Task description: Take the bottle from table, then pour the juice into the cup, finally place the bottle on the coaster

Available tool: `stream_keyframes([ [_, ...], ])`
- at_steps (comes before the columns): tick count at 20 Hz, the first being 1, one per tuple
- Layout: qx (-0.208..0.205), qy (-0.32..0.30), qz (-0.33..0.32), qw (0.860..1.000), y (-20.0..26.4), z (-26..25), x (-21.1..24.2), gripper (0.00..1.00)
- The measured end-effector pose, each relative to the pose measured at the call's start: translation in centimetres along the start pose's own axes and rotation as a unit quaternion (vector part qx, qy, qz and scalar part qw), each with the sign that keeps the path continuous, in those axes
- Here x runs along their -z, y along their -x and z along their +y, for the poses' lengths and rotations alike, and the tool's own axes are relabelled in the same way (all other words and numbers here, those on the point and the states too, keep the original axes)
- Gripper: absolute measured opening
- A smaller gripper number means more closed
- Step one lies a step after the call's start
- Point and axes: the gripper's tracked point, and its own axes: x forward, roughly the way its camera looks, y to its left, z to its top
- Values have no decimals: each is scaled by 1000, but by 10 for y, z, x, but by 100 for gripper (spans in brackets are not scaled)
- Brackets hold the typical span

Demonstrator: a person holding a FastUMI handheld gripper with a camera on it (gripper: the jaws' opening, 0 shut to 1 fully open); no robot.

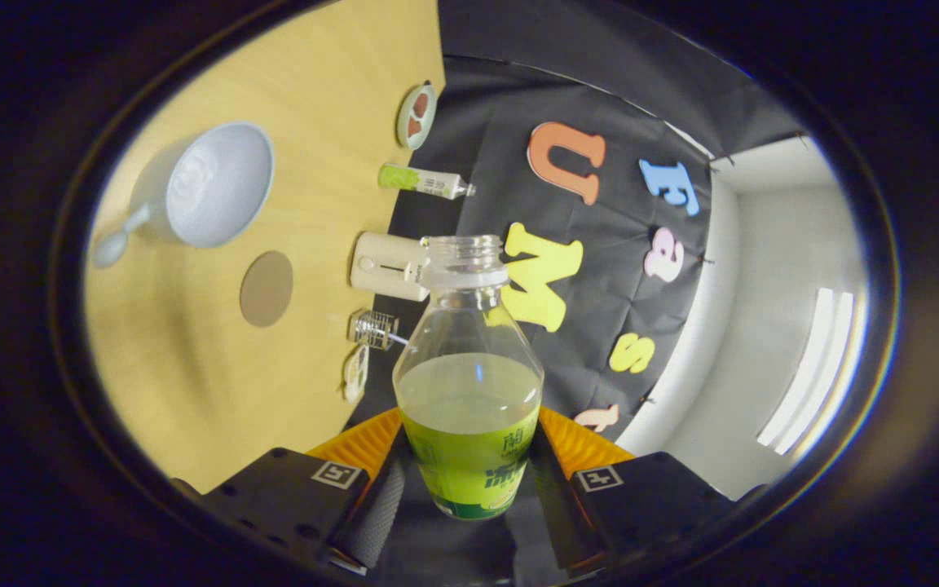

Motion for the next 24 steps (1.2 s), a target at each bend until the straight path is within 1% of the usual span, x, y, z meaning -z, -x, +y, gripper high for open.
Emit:
stream_keyframes([
  [1, -18, -49, 1, 999, 0, 5, -1, 81],
  [2, -37, -102, -2, 994, 1, 8, -2, 81],
  [3, -53, -159, -1, 986, 2, 11, -4, 81],
  [4, -68, -213, -1, 975, 4, 14, -5, 81],
  [6, -110, -305, 1, 946, 9, 20, -9, 81],
  [8, -146, -373, 0, 916, 12, 22, -13, 81],
  [9, -155, -398, 0, 904, 12, 19, -15, 81],
  [10, -152, -418, 3, 895, 11, 16, -13, 81],
  [12, -127, -450, -6, 884, 6, 2, -11, 81],
  [14, -112, -468, -20, 876, 1, -4, -12, 81],
  [15, -118, -479, -23, 870, -1, -1, -13, 81],
  [17, -141, -502, -31, 853, -2, 2, -20, 81],
  [18, -146, -516, -31, 843, -4, 0, -20, 81],
  [19, -149, -536, -29, 831, -6, -1, -20, 81],
  [22, -170, -602, -35, 779, -15, 0, -28, 80],
  [24, -170, -637, -35, 751, -29, -4, -31, 80],
])
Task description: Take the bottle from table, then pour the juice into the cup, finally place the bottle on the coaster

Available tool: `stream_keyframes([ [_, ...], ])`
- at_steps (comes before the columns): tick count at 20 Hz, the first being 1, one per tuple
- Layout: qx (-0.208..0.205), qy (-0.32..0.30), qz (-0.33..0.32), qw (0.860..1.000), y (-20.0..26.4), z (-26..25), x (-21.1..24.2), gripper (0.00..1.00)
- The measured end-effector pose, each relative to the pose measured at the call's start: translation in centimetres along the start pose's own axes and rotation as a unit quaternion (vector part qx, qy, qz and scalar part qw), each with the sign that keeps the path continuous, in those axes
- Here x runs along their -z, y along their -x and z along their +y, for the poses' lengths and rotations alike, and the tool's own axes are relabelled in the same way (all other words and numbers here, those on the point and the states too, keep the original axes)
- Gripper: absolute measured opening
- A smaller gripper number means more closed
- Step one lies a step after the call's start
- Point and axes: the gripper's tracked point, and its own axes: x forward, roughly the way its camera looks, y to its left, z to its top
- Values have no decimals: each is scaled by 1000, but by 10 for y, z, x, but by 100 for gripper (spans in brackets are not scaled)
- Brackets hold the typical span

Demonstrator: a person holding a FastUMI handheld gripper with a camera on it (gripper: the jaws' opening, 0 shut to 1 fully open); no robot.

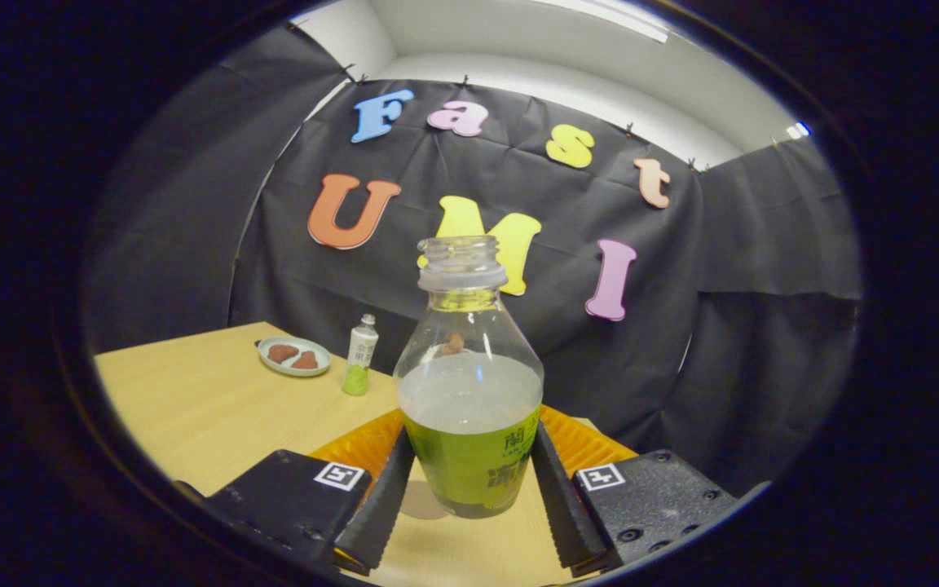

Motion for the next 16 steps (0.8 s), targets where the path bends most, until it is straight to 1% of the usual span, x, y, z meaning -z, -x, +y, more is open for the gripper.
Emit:
stream_keyframes([
  [2, 10, -21, -2, 1000, -10, -7, -1, 80],
  [6, 1, -46, 9, 999, -32, 0, 10, 79],
  [9, -20, -82, 25, 996, -49, 12, 27, 79],
  [11, -22, -100, 35, 994, -62, 14, 42, 79],
  [14, -30, -110, 55, 992, -81, 25, 66, 79],
  [16, -26, -109, 61, 992, -89, 28, 79, 80],
])
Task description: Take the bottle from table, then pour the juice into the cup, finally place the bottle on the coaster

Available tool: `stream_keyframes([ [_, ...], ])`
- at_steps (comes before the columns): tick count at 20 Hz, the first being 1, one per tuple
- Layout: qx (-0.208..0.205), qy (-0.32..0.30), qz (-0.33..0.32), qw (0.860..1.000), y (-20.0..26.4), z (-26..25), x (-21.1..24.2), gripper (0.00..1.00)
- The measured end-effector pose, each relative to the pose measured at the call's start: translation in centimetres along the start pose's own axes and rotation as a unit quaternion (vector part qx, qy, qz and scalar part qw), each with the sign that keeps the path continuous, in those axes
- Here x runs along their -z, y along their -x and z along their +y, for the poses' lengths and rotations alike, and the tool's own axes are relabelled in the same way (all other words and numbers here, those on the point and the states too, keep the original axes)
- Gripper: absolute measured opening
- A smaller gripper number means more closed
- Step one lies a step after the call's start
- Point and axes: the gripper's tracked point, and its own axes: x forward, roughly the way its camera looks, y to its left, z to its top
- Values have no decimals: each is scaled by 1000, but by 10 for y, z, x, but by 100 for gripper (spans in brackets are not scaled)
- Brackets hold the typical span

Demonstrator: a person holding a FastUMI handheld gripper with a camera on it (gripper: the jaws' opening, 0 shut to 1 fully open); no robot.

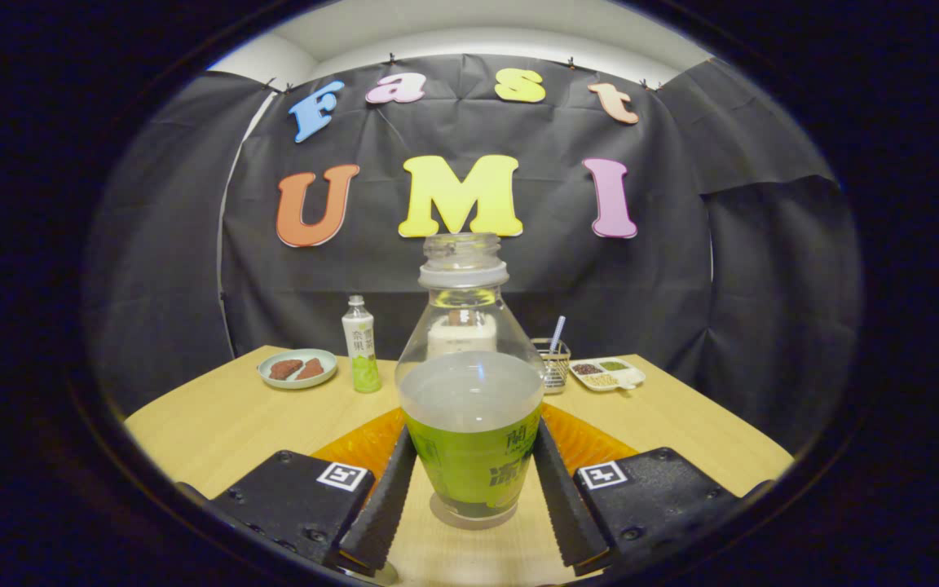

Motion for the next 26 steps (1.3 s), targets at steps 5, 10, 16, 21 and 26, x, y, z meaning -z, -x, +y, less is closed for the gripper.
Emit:
stream_keyframes([
  [5, -18, -28, 35, 999, -27, 12, 40, 80],
  [10, -6, -33, 67, 997, -53, 7, 63, 80],
  [16, 1, -19, 56, 998, -56, 4, 64, 80],
  [21, -14, -11, 65, 998, -53, 12, 78, 84],
  [26, -25, -41, 74, 996, -44, 15, 79, 100],
])
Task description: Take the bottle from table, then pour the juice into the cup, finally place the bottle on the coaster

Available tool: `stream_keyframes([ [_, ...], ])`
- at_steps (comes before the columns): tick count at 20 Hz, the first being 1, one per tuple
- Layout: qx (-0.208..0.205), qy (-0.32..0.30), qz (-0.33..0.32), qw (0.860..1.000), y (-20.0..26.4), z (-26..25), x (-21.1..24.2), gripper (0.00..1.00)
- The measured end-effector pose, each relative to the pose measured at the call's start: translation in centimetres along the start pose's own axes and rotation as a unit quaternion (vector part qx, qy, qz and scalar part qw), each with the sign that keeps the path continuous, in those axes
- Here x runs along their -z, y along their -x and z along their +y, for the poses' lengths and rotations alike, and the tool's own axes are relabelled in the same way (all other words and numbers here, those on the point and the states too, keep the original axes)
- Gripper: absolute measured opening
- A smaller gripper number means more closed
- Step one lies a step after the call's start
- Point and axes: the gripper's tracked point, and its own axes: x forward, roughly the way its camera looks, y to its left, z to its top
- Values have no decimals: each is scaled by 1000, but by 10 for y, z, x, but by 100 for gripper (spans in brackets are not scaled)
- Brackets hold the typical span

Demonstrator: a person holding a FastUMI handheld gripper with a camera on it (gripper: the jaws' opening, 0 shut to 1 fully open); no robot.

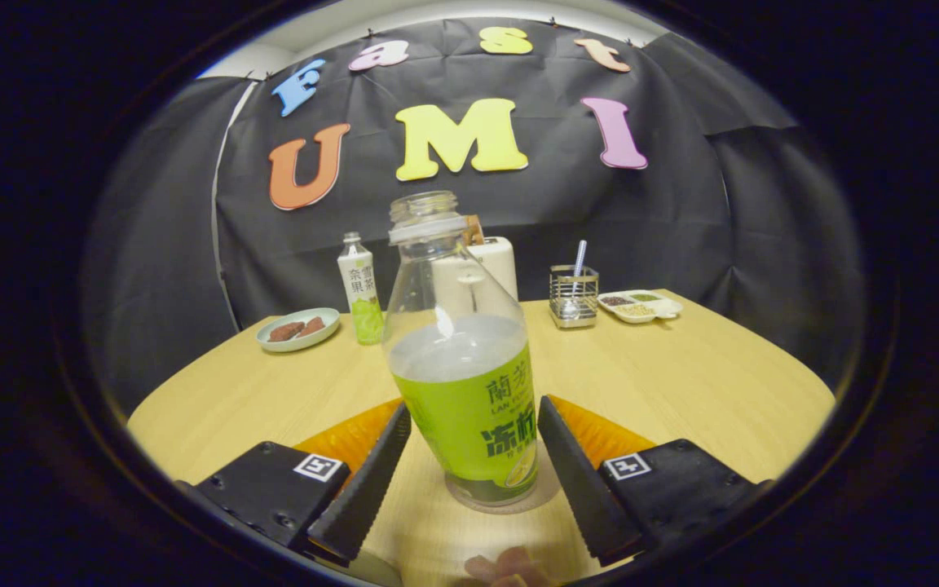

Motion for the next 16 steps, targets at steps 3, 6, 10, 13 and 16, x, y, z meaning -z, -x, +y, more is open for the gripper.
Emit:
stream_keyframes([
  [3, -8, -4, 8, 1000, 8, 5, 1, 100],
  [6, 2, -4, 4, 1000, 20, 1, -3, 100],
  [10, 11, 3, 2, 1000, 50, -4, -12, 100],
  [13, 12, 5, -1, 1000, 80, -5, -20, 100],
  [16, 3, 12, -6, 1000, 114, -3, -30, 100],
])
